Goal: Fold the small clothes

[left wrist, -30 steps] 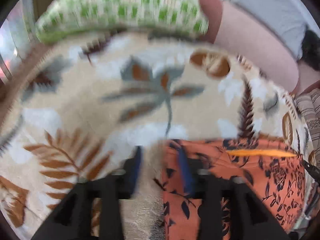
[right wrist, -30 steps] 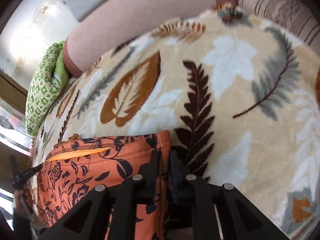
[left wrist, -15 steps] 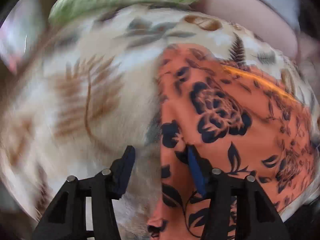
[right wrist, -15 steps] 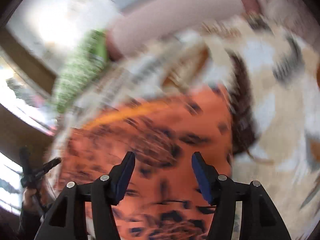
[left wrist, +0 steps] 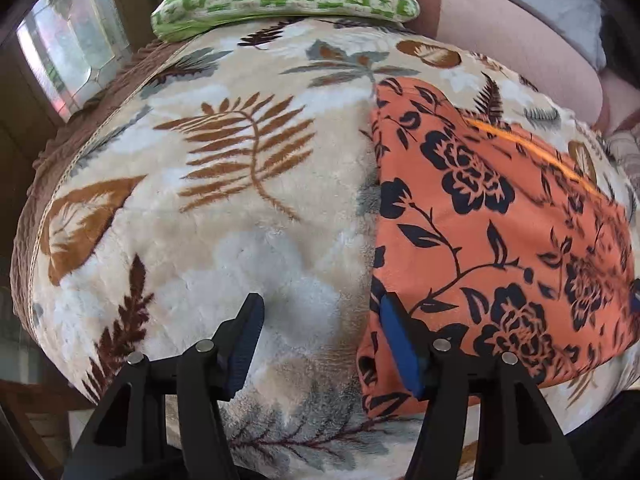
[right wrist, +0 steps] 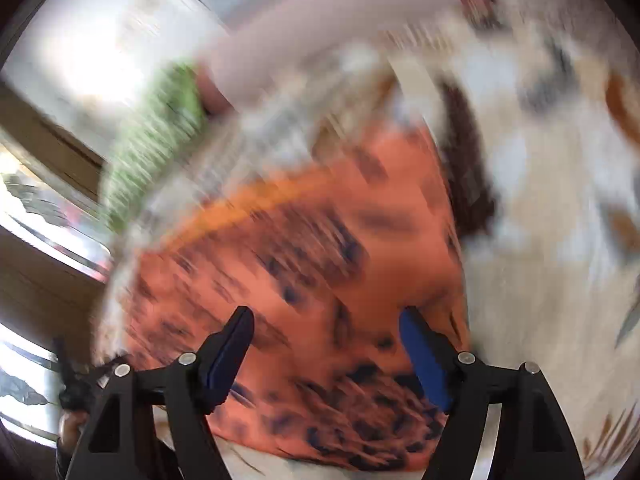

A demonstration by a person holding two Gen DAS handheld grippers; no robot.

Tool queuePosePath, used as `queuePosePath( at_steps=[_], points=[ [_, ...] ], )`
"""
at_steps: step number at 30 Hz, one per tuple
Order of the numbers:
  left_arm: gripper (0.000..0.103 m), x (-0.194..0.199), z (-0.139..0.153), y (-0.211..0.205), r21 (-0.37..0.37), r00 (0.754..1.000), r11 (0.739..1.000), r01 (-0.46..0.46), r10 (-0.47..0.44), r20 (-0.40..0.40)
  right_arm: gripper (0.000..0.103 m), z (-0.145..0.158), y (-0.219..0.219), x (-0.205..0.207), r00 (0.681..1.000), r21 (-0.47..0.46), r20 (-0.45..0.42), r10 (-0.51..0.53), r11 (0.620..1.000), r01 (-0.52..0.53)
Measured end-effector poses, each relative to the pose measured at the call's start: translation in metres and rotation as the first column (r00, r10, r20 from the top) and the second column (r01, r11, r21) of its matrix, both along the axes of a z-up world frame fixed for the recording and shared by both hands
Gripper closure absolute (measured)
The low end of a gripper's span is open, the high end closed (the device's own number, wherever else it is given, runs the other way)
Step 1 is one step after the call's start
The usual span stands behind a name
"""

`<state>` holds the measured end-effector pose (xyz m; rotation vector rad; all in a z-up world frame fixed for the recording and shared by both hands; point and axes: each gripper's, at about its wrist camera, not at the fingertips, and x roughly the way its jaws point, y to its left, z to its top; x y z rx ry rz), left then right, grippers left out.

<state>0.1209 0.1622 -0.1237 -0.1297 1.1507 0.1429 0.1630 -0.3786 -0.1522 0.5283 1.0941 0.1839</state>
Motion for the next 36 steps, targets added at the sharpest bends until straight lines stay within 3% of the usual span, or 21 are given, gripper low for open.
queuePosePath(
  at_steps=[3,5,7,10,13,14,16,19,23,26,29,32,36],
  points=[
    [0.041,-0.009,0.022,-0.012,0.050,0.996,0.998,0.033,-0.037,0.076,0.028,0.028,-0.009,-0.012,0.996,0.040,0.068,-0.064,0.997,0.061],
    [0.041,-0.014,0.033,-0.022,0.063,0.991,0.996,0.060,-0.067,0.115,0.028,0.053,-0.007,-0.021,0.988,0.032,0.144,-0.056,0.998,0.052],
    [0.040,-0.017,0.041,-0.036,0.059,0.984,0.995,0.083,-0.091,0.153,0.028,0.061,-0.002,-0.029,0.985,0.083,0.169,-0.041,0.996,0.027],
    [0.040,-0.016,0.038,-0.050,0.047,0.984,0.994,0.098,-0.104,0.143,0.027,0.045,0.007,-0.041,0.991,0.173,0.137,-0.010,0.985,-0.014],
    [0.040,-0.015,0.028,-0.056,0.034,0.992,0.996,0.085,-0.088,0.096,0.028,-0.009,0.000,-0.041,0.993,0.132,-0.049,-0.108,0.985,0.114],
    [0.040,-0.016,0.026,-0.056,0.027,0.993,0.996,0.081,-0.083,0.085,0.028,-0.006,-0.005,-0.046,0.990,0.171,-0.023,-0.142,0.975,0.144],
    [0.040,-0.019,0.025,-0.059,0.037,0.992,0.996,0.080,-0.083,0.090,0.028,0.011,-0.007,-0.050,0.987,0.161,-0.001,-0.164,0.974,0.162],
    [0.040,-0.018,0.025,-0.061,0.033,0.993,0.996,0.083,-0.085,0.085,0.028,0.041,-0.001,-0.046,0.988,0.111,0.086,-0.127,0.987,0.117],
    [0.039,-0.016,0.024,-0.066,0.041,0.992,0.995,0.093,-0.096,0.077,0.028,0.062,0.006,-0.011,0.987,0.082,0.142,-0.079,0.994,0.068],
    [0.039,-0.015,0.021,-0.069,0.050,0.993,0.994,0.097,-0.100,0.067,0.026,0.052,0.005,0.031,0.985,0.055,0.163,-0.055,0.997,0.047],
    [0.039,-0.014,0.021,-0.069,0.051,0.994,0.994,0.092,-0.095,0.056,0.024,0.001,-0.010,0.074,0.995,0.040,0.011,-0.103,0.994,0.103],
    [0.039,-0.017,0.025,-0.069,0.061,0.993,0.994,0.094,-0.098,0.061,0.024,0.005,-0.023,0.068,0.981,0.155,0.035,-0.192,0.970,0.185],
    [0.038,-0.018,0.032,-0.072,0.018,0.991,0.996,0.090,-0.092,0.095,0.024,0.041,-0.017,0.017,0.978,0.192,0.119,-0.174,0.970,0.149]
  ],
)
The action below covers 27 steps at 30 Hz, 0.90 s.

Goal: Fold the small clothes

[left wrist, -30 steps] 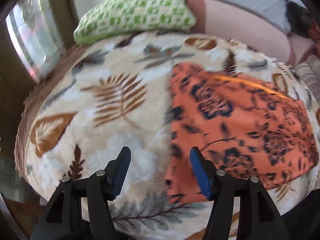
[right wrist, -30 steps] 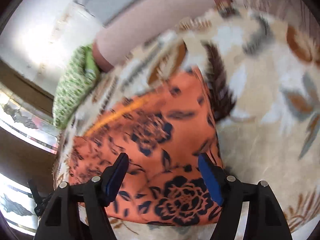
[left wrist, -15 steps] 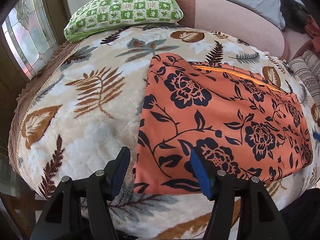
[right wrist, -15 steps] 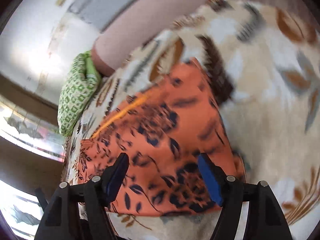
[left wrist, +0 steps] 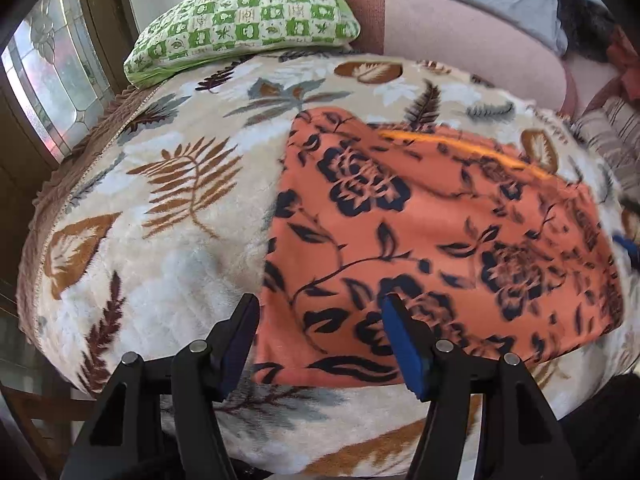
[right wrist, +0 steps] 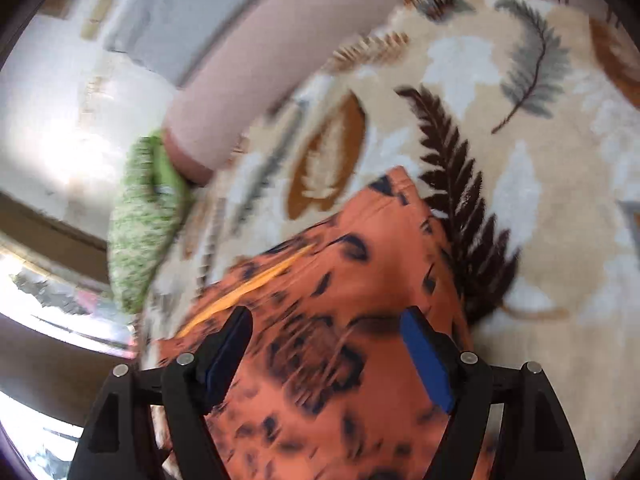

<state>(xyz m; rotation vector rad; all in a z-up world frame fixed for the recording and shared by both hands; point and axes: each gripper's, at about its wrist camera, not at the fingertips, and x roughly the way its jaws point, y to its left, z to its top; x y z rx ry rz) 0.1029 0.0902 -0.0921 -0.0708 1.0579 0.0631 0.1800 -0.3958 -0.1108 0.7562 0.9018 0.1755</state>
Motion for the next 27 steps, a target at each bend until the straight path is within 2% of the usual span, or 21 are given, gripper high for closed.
queuePosePath(
  at_steps=[3,6,8,11,16,17,19,20,21,22,23,24,25,27],
  points=[
    [0.034,-0.002,0.006,-0.012,-0.049,0.999,0.999,0.013,-0.012,0.039,0.024,0.007,-0.001,-0.069,0.999,0.075,0.019,-0.045,0.996,0.044],
    [0.034,0.000,0.006,-0.031,-0.036,0.998,0.998,0.057,-0.056,0.040,0.023,-0.013,0.000,-0.131,0.993,0.167,-0.057,-0.099,0.980,0.108],
    [0.034,0.004,0.004,-0.046,-0.032,0.995,0.995,0.090,-0.089,0.039,0.023,-0.034,0.002,-0.154,0.982,0.225,-0.131,-0.136,0.960,0.163],
    [0.034,0.011,0.001,-0.063,-0.033,0.993,0.993,0.115,-0.113,0.042,0.023,-0.061,-0.002,-0.155,0.969,0.287,-0.181,-0.170,0.933,0.218],
    [0.033,0.022,-0.005,-0.094,-0.029,0.987,0.988,0.151,-0.149,0.060,0.023,-0.074,-0.015,-0.136,0.962,0.362,-0.165,-0.218,0.894,0.265],
    [0.028,0.025,-0.010,-0.099,-0.030,0.986,0.987,0.157,-0.155,0.054,0.023,-0.078,-0.017,-0.130,0.962,0.361,-0.160,-0.219,0.895,0.264],
    [0.026,0.032,-0.032,-0.110,-0.025,0.984,0.984,0.178,-0.177,0.011,0.023,-0.089,-0.022,-0.125,0.951,0.408,-0.170,-0.258,0.860,0.307],
    [0.024,0.034,-0.042,-0.114,0.002,0.984,0.984,0.179,-0.179,-0.008,0.023,-0.088,-0.026,-0.125,0.948,0.418,-0.170,-0.267,0.852,0.315],
    [0.023,0.031,-0.045,-0.117,0.033,0.983,0.983,0.182,-0.183,0.019,0.023,-0.087,-0.029,-0.124,0.949,0.416,-0.168,-0.267,0.853,0.314],
    [0.022,0.028,-0.042,-0.120,0.059,0.982,0.982,0.181,-0.183,0.040,0.025,-0.084,-0.029,-0.124,0.950,0.408,-0.160,-0.268,0.858,0.311],
    [0.023,0.027,-0.039,-0.122,0.056,0.982,0.982,0.183,-0.185,0.028,0.031,-0.080,-0.030,-0.122,0.950,0.386,-0.152,-0.272,0.869,0.310],
    [0.023,0.027,-0.033,-0.121,0.027,0.982,0.982,0.185,-0.186,0.024,0.056,-0.076,-0.030,-0.120,0.952,0.353,-0.147,-0.267,0.885,0.303],
    [0.023,0.026,-0.027,-0.120,0.006,0.982,0.983,0.183,-0.183,0.043,0.074,-0.073,-0.030,-0.118,0.954,0.326,-0.148,-0.260,0.898,0.296],
    [0.023,0.022,-0.014,-0.119,0.003,0.979,0.985,0.170,-0.170,0.109,0.073,-0.069,-0.026,-0.115,0.956,0.295,-0.142,-0.255,0.911,0.287]
  ],
)
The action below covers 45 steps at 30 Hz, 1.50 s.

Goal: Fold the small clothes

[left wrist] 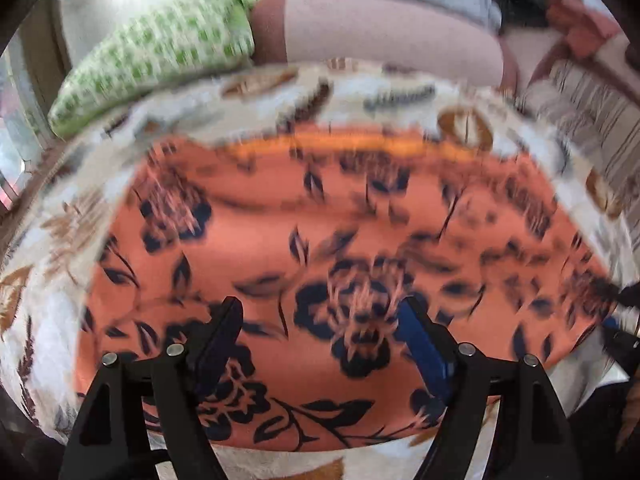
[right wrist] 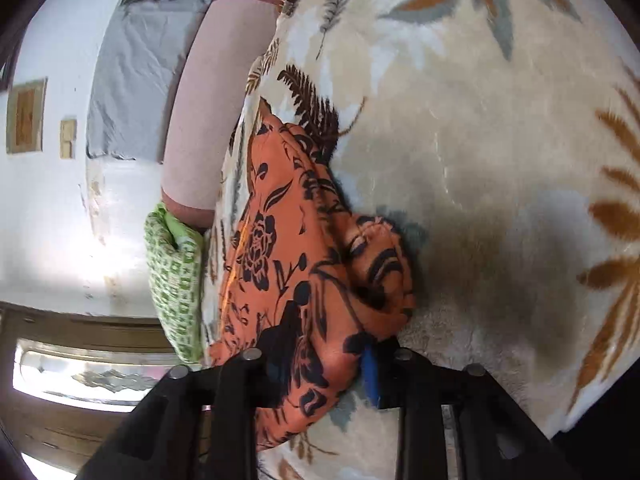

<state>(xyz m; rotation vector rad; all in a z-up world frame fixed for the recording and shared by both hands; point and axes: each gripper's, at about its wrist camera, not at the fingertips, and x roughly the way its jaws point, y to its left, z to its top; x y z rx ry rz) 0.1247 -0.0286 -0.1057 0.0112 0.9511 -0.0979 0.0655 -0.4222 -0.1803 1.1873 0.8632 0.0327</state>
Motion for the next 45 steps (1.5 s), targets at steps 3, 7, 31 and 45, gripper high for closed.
queuePosePath(
  at_steps=[3,7,31,45],
  points=[
    [0.023,0.004,-0.006,-0.012,0.017,0.999,0.999,0.033,-0.033,-0.015,0.060,-0.001,0.011,0.008,0.999,-0.074,-0.041,0.030,0.997,-0.033],
    [0.022,0.008,-0.030,-0.026,0.102,0.995,0.991,0.080,-0.073,-0.074,0.046,0.008,0.021,0.019,0.998,-0.134,0.001,0.066,0.989,-0.065],
    [0.032,-0.068,0.053,0.172,-0.282,0.940,0.911,-0.301,0.333,0.072,0.092,0.178,0.231,0.063,0.823,-0.661,0.177,0.540,0.684,-0.307],
    [0.032,-0.123,0.038,0.280,-0.311,0.855,0.817,-0.485,0.518,0.028,0.092,0.080,0.431,0.096,0.599,-0.646,-0.098,0.795,0.407,-0.646]
  ],
)
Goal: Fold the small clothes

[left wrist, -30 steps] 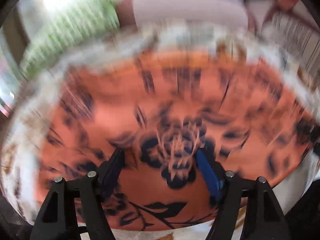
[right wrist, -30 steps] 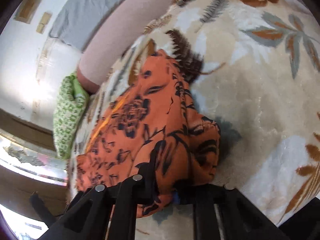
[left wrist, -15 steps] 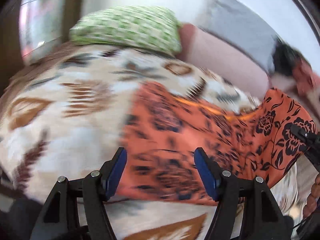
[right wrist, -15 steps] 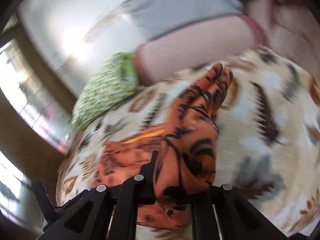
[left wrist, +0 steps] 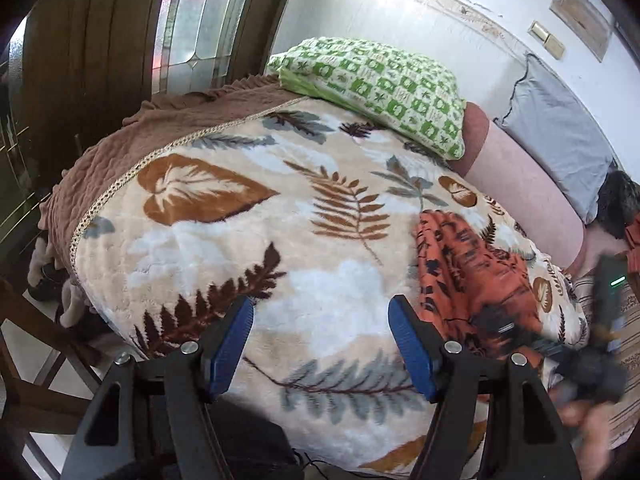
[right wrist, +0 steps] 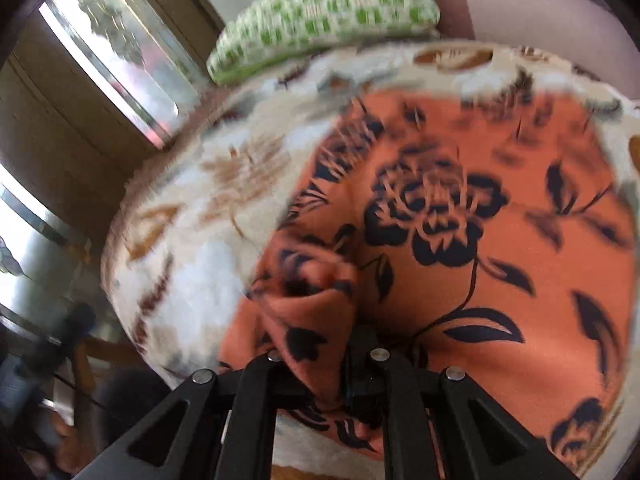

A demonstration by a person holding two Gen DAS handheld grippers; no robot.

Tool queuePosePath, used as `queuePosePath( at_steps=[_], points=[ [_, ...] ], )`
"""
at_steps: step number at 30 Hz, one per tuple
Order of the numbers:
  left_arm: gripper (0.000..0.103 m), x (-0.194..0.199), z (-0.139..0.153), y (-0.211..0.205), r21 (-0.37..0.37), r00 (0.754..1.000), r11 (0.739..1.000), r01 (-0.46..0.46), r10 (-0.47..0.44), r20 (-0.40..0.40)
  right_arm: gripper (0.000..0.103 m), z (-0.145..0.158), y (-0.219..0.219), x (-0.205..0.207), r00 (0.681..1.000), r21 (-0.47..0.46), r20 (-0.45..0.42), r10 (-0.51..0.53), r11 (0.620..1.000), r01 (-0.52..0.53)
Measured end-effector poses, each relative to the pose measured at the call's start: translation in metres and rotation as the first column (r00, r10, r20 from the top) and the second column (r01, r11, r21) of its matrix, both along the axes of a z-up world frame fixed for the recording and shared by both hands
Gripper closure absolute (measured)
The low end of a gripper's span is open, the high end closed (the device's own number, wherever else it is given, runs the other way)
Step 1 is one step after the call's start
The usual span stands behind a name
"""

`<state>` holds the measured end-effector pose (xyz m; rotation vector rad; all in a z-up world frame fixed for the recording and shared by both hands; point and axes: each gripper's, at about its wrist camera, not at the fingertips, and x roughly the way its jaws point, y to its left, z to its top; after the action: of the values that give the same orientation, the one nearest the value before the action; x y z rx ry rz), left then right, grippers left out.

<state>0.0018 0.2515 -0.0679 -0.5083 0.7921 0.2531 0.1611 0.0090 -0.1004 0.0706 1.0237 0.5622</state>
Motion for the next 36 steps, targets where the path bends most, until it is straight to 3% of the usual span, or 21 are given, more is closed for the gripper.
queuePosePath(
  at_steps=[5,8,9,10,12,14,15,20,25,29,32,33,34,36],
  points=[
    [0.032,-0.001,-0.003,-0.004,-0.028,1.000,0.999,0.026,-0.026,0.008,0.092,0.037,0.006,-0.007,0.994,-0.012,0.112,0.013,1.000,-0.011],
    [0.032,-0.002,-0.004,-0.003,-0.020,1.000,1.000,0.022,-0.022,0.000,0.091,-0.003,0.023,-0.011,0.996,-0.057,0.046,0.079,0.995,-0.077],
    [0.032,-0.002,-0.005,-0.001,-0.027,1.000,0.999,0.018,-0.018,-0.003,0.087,-0.035,0.030,-0.014,0.993,-0.109,-0.013,0.121,0.987,-0.122],
    [0.032,-0.002,-0.005,0.001,-0.037,1.000,0.999,0.014,-0.014,-0.013,0.085,-0.045,0.031,-0.018,0.990,-0.112,0.025,0.137,0.985,-0.133],
    [0.032,-0.003,-0.003,0.001,-0.035,1.000,0.999,0.025,-0.026,-0.012,0.081,-0.036,0.026,-0.024,0.988,-0.057,0.078,0.130,0.990,-0.126],
    [0.032,-0.002,0.000,-0.003,-0.012,0.999,0.999,0.034,-0.035,-0.013,0.052,-0.030,0.023,-0.023,0.989,0.028,0.033,0.144,0.989,-0.145],
    [0.032,0.001,0.001,-0.006,-0.015,0.999,0.999,0.048,-0.048,-0.014,0.031,-0.025,0.024,-0.024,0.986,0.064,0.031,0.166,0.984,-0.168],
    [0.032,0.012,0.017,-0.026,0.008,0.993,0.993,0.116,-0.116,0.001,0.028,-0.042,0.024,-0.030,0.983,0.154,-0.006,0.182,0.972,-0.179],
    [0.032,0.041,0.037,-0.044,-0.012,0.977,0.977,0.212,-0.212,0.036,0.029,-0.028,-0.010,-0.041,0.981,0.296,-0.033,0.189,0.940,-0.171],
    [0.032,0.079,0.020,-0.069,-0.006,0.954,0.955,0.298,-0.298,-0.047,0.029,-0.036,-0.070,-0.054,0.990,0.434,-0.118,0.078,0.901,-0.019],
    [0.034,0.099,-0.044,-0.079,0.003,0.917,0.956,0.293,-0.280,-0.285,0.029,-0.044,-0.122,-0.063,0.980,0.519,-0.192,-0.048,0.843,0.143],
    [0.033,0.098,-0.056,-0.075,-0.027,0.914,0.962,0.272,-0.267,-0.305,0.029,-0.049,-0.143,-0.064,0.970,0.547,-0.221,-0.105,0.810,0.212],
    [0.032,0.090,-0.060,-0.067,-0.080,0.933,0.969,0.232,-0.245,-0.264,0.029,-0.055,-0.161,-0.064,0.951,0.560,-0.260,-0.165,0.777,0.288],
    [0.032,0.084,-0.053,-0.069,-0.066,0.929,0.969,0.239,-0.248,-0.273,0.029,-0.077,-0.203,-0.059,0.880,0.578,-0.390,-0.269,0.673,0.462]
  ],
)
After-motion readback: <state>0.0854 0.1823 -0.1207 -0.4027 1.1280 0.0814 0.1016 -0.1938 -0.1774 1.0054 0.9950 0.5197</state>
